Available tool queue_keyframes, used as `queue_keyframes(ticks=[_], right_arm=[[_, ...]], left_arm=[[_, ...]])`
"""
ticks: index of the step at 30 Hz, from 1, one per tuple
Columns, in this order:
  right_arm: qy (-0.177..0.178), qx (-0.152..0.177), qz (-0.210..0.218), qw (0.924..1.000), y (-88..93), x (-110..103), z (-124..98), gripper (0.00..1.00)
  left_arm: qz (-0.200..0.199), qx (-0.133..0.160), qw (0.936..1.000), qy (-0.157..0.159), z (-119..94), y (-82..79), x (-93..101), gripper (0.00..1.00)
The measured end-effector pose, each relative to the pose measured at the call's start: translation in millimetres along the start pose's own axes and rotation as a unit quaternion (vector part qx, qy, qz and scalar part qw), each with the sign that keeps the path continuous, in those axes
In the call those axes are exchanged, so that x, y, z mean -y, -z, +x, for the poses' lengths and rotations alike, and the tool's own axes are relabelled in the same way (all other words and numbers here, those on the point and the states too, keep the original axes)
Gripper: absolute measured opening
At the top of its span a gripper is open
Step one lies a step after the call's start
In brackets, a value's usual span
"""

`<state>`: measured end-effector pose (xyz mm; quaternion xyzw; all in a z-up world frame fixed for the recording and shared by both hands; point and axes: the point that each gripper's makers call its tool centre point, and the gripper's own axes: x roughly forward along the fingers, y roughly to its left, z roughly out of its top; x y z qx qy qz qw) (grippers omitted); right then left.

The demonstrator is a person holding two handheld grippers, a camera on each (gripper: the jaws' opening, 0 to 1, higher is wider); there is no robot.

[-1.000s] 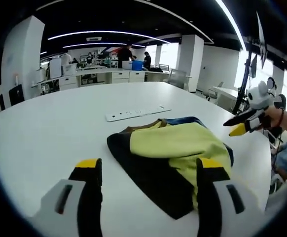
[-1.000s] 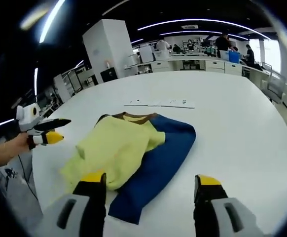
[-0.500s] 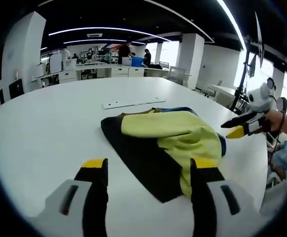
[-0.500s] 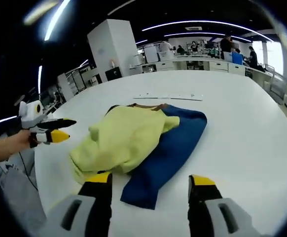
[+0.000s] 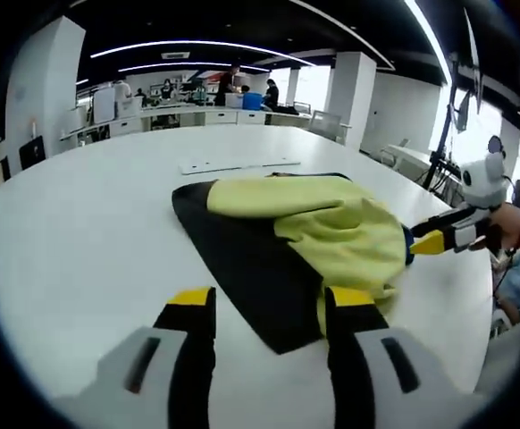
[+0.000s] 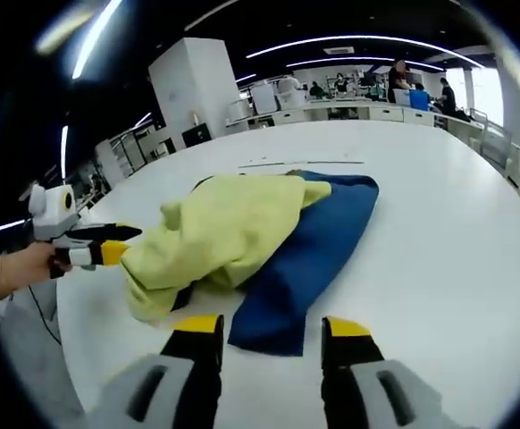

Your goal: Fold the garment on the visible template until the final outline fits inside the template.

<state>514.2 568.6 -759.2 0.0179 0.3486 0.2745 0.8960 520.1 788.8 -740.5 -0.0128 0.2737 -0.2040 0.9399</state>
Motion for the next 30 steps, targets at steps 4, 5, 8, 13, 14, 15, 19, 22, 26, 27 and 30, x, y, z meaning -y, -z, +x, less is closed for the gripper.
queue_keyframes(ticks=[4,5,8,13,14,15,19,22,26,27,30], right_arm=[[0.01,0.004,0.002,0.9999,2.3,0.2,4.7,0.28],[0.011,0.003,0.004,0.9999,3.7,-0.1,5.9,0.27],[0.017,0.007,0.008,0.9998,4.3,-1.9,7.8,0.24],[0.031,0.007,0.004,0.9995,2.5,1.6,8.8,0.2],[0.033,0.006,0.003,0.9994,2.7,2.1,8.6,0.19],[0.036,0.005,0.002,0.9993,3.2,2.7,8.3,0.17],[0.044,0.0,-0.006,0.999,4.7,5.1,7.5,0.08],[0.045,0.0,-0.004,0.999,4.1,7.1,7.0,0.05],[0.044,0.006,-0.003,0.999,-0.1,8.6,3.9,0.0],[0.044,0.007,-0.004,0.999,-0.9,9.1,3.4,0.0],[0.048,0.01,-0.007,0.9988,-4.6,12.7,0.5,0.0]], left_arm=[[-0.008,-0.003,1.0,0.002,7.3,1.9,4.5,0.38],[-0.008,-0.006,1.0,0.002,8.3,3.0,5.6,0.37],[-0.001,-0.013,0.9999,0.007,11.1,6.3,11.2,0.34],[0.014,-0.034,0.9993,0.001,15.4,16.6,9.8,0.29],[0.018,-0.034,0.9992,0.001,16.0,17.0,10.1,0.28],[0.025,-0.035,0.9991,0.0,16.7,17.0,10.3,0.25],[0.041,-0.035,0.9985,0.01,17.3,15.0,17.0,0.06],[0.045,-0.034,0.9984,0.011,17.8,13.4,16.9,0.01],[0.039,-0.029,0.9988,0.01,10.5,6.5,13.4,0.0],[0.038,-0.028,0.9988,0.009,9.1,5.1,11.8,0.0],[0.033,-0.025,0.9991,0.008,2.5,0.4,5.6,0.0]])
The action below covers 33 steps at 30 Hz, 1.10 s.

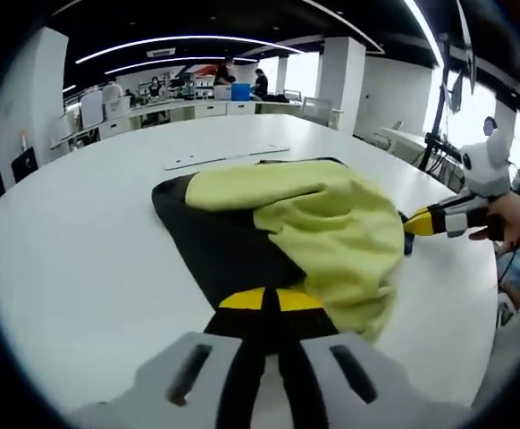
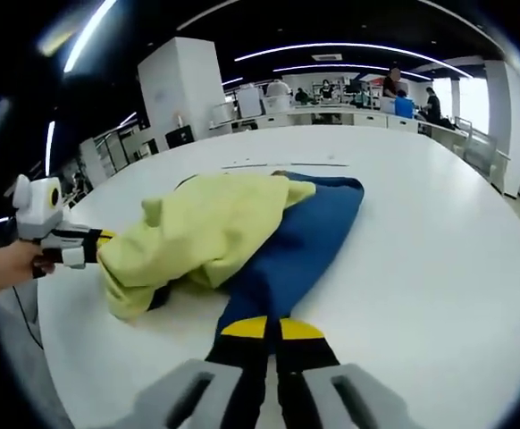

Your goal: Fold the garment on the visible template until the final outline fits inside the template.

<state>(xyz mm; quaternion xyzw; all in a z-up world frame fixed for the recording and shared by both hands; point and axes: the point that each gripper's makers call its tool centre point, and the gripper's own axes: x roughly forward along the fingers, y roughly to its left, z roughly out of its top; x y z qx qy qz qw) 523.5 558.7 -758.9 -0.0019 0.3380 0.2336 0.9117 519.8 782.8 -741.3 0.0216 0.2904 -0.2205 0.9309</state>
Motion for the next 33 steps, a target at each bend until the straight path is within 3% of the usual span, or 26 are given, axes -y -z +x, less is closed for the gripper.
queue_keyframes(ticks=[14,21,33], right_arm=[[0.031,0.006,-0.021,0.9993,-15.8,44.3,-21.0,0.0],[0.042,0.005,-0.02,0.9989,-25.8,69.6,-31.3,0.0],[0.054,-0.02,-0.033,0.9978,-30.1,107.8,-43.4,0.0]], left_arm=[[-0.003,0.01,0.9999,-0.013,-28.3,-6.7,-28.7,0.0],[0.001,0.008,0.9993,-0.038,-41.4,-8.3,-48.4,0.0],[0.02,-0.02,0.9973,-0.068,-59.5,3.5,-82.2,0.0]])
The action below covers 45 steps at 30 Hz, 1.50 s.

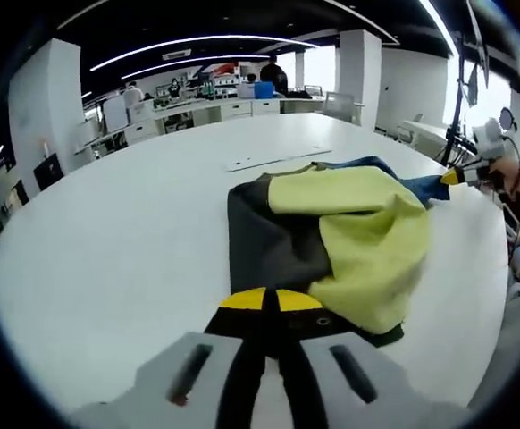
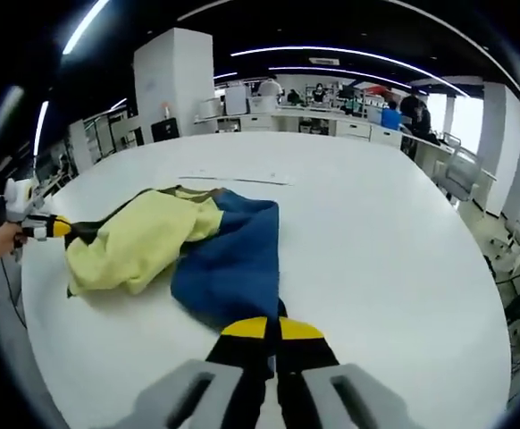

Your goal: Fold the garment on the visible template until the final outline fits inside the template.

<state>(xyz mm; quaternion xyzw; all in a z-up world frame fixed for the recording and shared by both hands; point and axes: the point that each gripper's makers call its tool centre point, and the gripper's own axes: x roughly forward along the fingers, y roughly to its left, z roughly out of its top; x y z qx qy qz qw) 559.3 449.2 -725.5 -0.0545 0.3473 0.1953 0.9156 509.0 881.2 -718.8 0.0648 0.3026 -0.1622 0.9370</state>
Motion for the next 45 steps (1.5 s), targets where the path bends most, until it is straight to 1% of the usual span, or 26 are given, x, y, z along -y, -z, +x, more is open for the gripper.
queue_keyframes(ticks=[2,4,8,13,19,22,26,30,32,35,38,41,45], right_arm=[[0.003,-0.006,0.0,1.0,0.6,7.1,-1.5,0.0],[0.009,-0.011,-0.004,0.9999,0.5,13.8,-3.7,0.0],[0.023,-0.018,-0.001,0.9996,-2.4,29.5,-6.7,0.0],[0.027,-0.026,-0.006,0.9993,-5.6,38.9,-7.2,0.0],[0.037,-0.041,-0.015,0.9984,-7.8,54.4,-5.6,0.0],[0.043,-0.048,-0.019,0.9977,-10.2,65.0,-2.6,0.0],[0.047,-0.056,-0.014,0.9972,-12.1,75.8,0.2,0.0],[0.05,-0.069,-0.015,0.9962,-10.6,84.0,5.5,0.0],[0.051,-0.083,-0.019,0.9951,-7.5,88.1,7.8,0.0],[0.059,-0.098,-0.023,0.9932,-2.2,96.4,11.8,0.0],[0.064,-0.102,-0.023,0.9924,0.0,101.4,13.8,0.0],[0.068,-0.104,-0.021,0.992,0.6,104.6,13.5,0.0],[0.069,-0.109,-0.025,0.9914,2.3,107.8,13.8,0.0]], left_arm=[[0.0,-0.002,1.0,-0.002,-1.1,1.0,-4.3,0.0],[-0.003,0.003,1.0,0.0,-3.3,-0.6,-9.0,0.0],[-0.009,-0.001,0.9999,-0.004,-5.6,0.1,-19.9,0.0],[-0.012,-0.008,0.9999,-0.007,-7.5,3.8,-30.7,0.0],[-0.001,-0.025,0.9994,-0.025,-9.3,10.4,-47.8,0.0],[0.011,-0.04,0.9985,-0.035,-8.9,15.5,-58.8,0.0],[0.023,-0.054,0.9973,-0.043,-6.8,20.0,-72.2,0.0],[0.022,-0.062,0.9967,-0.048,-4.0,21.1,-84.2,0.0],[0.024,-0.06,0.9967,-0.05,-2.2,20.9,-89.4,0.0],[0.017,-0.067,0.9965,-0.048,0.6,23.9,-95.6,0.0],[0.025,-0.072,0.9958,-0.051,3.0,24.7,-102.4,0.0],[0.032,-0.073,0.9948,-0.063,2.9,23.6,-110.7,0.0],[0.032,-0.078,0.9942,-0.067,4.1,25.4,-116.6,0.0]])
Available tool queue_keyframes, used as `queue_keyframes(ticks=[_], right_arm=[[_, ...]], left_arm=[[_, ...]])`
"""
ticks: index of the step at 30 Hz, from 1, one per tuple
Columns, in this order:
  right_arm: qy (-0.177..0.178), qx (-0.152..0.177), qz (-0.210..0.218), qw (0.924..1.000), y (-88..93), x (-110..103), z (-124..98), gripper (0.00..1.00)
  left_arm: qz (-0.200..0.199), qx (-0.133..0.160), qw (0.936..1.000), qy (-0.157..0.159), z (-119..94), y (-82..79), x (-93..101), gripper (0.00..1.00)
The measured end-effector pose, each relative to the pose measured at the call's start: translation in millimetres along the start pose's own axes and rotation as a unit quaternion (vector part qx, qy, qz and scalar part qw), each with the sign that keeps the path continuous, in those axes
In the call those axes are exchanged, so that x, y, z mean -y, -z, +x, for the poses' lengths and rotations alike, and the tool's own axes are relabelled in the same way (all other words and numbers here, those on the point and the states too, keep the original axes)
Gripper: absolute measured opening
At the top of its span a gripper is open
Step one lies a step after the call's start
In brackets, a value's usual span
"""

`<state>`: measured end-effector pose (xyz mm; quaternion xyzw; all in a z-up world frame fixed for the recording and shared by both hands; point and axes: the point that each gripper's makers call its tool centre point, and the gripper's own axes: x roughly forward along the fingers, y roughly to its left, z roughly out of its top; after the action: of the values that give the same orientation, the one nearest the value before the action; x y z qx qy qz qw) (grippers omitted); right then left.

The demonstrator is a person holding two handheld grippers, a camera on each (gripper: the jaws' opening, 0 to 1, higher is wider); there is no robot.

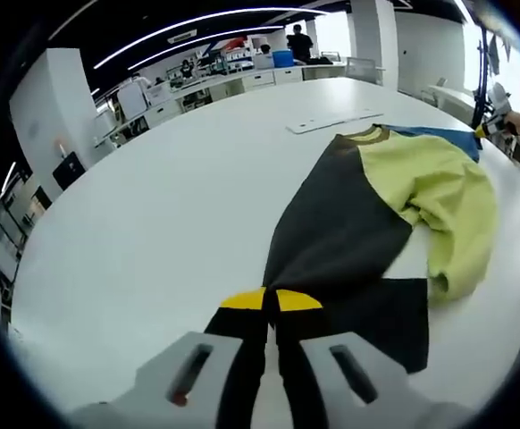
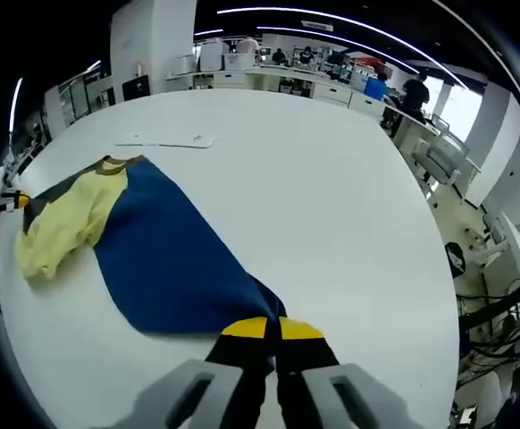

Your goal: Fold the garment on the visible template until the final outline fits inside the template.

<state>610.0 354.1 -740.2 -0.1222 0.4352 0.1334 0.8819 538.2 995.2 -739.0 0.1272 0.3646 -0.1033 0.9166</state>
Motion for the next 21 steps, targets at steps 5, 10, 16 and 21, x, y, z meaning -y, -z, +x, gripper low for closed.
queue_keyframes(ticks=[5,10,16,21], right_arm=[[0.002,-0.004,0.018,0.9998,2.2,3.5,1.6,0.0],[0.004,-0.005,0.014,0.9999,1.9,3.7,2.1,0.0],[0.012,0.012,0.06,0.998,-1.4,7.3,-5.3,0.26],[-0.007,0.04,0.075,0.9964,-11.0,-2.6,-16.0,0.49]], left_arm=[[-0.006,-0.018,0.9997,-0.018,0.9,7.0,-6.3,0.0],[-0.004,-0.018,0.9996,-0.022,1.5,6.2,-8.2,0.0],[-0.011,-0.002,0.9994,-0.033,-7.8,0.2,-12.4,0.26],[-0.029,0.035,0.9986,-0.027,-20.2,-11.0,-7.1,0.5]])
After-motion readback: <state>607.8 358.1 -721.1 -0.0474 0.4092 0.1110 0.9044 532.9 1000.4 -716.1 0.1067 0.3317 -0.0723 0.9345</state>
